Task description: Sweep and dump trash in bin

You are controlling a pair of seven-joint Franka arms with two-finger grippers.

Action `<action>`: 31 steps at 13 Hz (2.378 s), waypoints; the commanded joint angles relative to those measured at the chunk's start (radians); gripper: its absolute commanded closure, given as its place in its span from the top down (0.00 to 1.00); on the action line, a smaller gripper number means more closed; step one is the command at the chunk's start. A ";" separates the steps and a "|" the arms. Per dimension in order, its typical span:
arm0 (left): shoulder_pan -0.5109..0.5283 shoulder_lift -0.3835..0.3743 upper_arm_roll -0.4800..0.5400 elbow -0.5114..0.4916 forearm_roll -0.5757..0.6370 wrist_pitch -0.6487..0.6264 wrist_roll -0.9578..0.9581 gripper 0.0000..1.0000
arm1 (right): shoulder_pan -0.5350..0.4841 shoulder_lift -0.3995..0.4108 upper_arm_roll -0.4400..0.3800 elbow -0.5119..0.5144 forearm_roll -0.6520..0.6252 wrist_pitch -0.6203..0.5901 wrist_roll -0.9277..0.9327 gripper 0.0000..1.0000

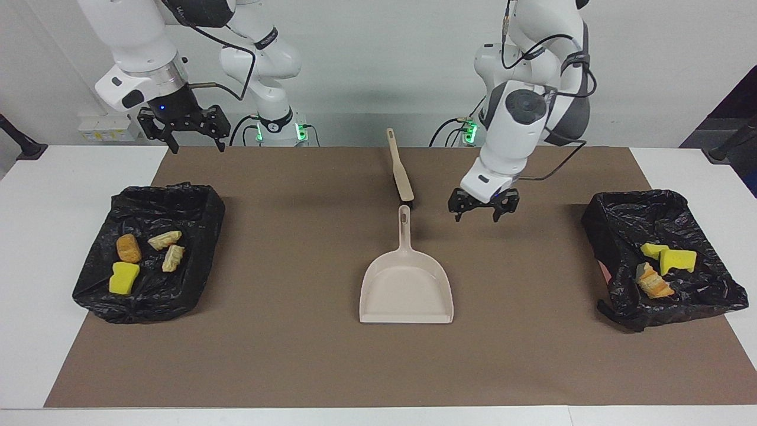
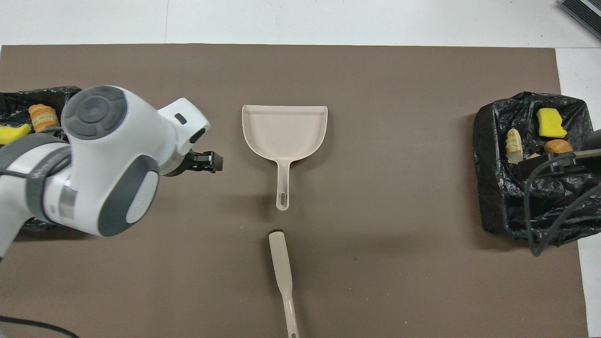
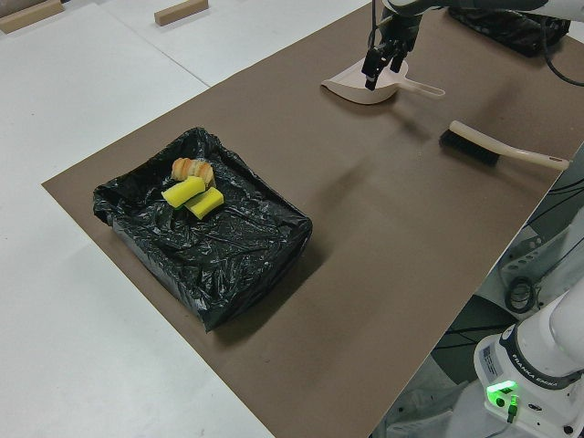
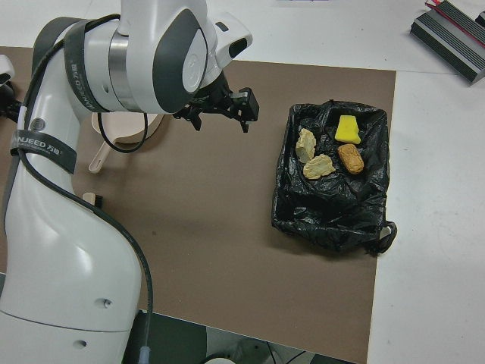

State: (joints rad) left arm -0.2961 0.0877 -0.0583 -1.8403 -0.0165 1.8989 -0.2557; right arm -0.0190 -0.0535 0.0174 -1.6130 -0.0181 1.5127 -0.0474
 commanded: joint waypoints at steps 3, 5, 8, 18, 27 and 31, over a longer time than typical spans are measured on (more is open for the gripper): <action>0.147 -0.114 -0.009 -0.048 0.013 -0.144 0.176 1.00 | -0.009 -0.009 0.001 -0.005 0.009 -0.002 -0.006 1.00; 0.216 -0.137 -0.009 -0.050 0.013 -0.191 0.228 1.00 | -0.012 -0.009 -0.001 -0.005 0.009 -0.002 -0.006 1.00; 0.313 -0.155 -0.008 -0.048 0.015 -0.193 0.312 1.00 | -0.012 -0.009 0.001 -0.005 0.009 -0.002 -0.006 1.00; 0.379 -0.137 -0.011 0.252 0.015 -0.320 0.394 1.00 | -0.012 -0.009 0.001 -0.007 0.010 0.000 -0.003 1.00; 0.364 -0.212 -0.029 0.222 -0.005 -0.399 0.276 1.00 | -0.009 -0.009 0.003 -0.007 0.012 0.003 -0.002 1.00; 0.338 -0.239 -0.032 0.182 -0.005 -0.396 0.259 1.00 | -0.007 -0.009 0.003 -0.007 0.010 0.004 -0.002 1.00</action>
State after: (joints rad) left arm 0.0546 -0.1032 -0.1017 -1.5913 -0.0206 1.4863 0.0160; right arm -0.0196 -0.0535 0.0164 -1.6129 -0.0181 1.5128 -0.0474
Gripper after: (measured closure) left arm 0.000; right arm 0.000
